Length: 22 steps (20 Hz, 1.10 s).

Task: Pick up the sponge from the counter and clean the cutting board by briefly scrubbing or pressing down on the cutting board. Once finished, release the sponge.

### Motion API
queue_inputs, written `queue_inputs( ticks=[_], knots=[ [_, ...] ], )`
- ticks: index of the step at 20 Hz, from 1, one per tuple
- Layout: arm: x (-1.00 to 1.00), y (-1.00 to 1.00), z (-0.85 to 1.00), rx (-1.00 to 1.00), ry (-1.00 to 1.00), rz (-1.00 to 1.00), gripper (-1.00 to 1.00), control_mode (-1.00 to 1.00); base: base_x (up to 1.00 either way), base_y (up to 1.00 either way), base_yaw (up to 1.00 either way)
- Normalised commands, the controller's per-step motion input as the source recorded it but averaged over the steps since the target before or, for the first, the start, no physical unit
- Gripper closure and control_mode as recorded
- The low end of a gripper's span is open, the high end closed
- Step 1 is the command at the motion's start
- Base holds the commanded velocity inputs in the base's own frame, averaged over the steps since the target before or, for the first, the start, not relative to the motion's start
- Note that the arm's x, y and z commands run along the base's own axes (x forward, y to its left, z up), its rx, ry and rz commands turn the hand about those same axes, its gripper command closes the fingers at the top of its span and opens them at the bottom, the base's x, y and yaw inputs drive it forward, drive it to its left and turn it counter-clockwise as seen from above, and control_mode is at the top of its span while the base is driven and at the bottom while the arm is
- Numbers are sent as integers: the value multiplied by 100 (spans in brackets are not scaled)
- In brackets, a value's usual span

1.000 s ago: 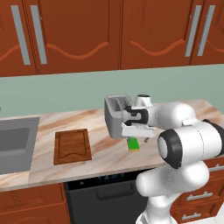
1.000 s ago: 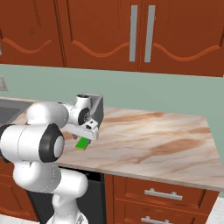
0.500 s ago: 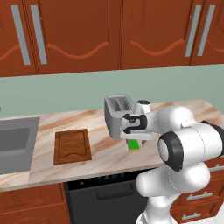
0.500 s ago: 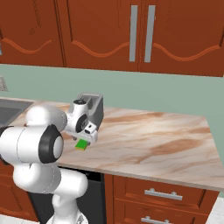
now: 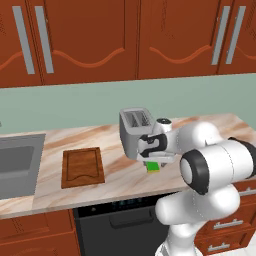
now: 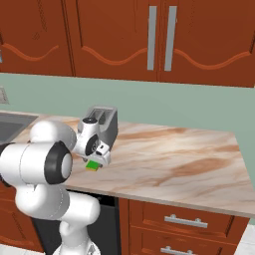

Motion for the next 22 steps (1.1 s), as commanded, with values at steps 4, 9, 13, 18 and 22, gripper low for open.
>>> queue_inputs(
  ticks=[4,9,13,18,22],
  knots=[
    [5,0,-7,0,-1,0,-100,-100,0,0,0],
    [11,0,-7,0,-2,0,-100,-100,0,0,0],
    [12,0,-9,0,-3,0,-100,-100,0,0,0],
    [9,0,-12,0,-2,0,-100,-100,0,0,0],
    [7,3,-15,-1,0,0,-100,-100,0,0,0]
  ],
)
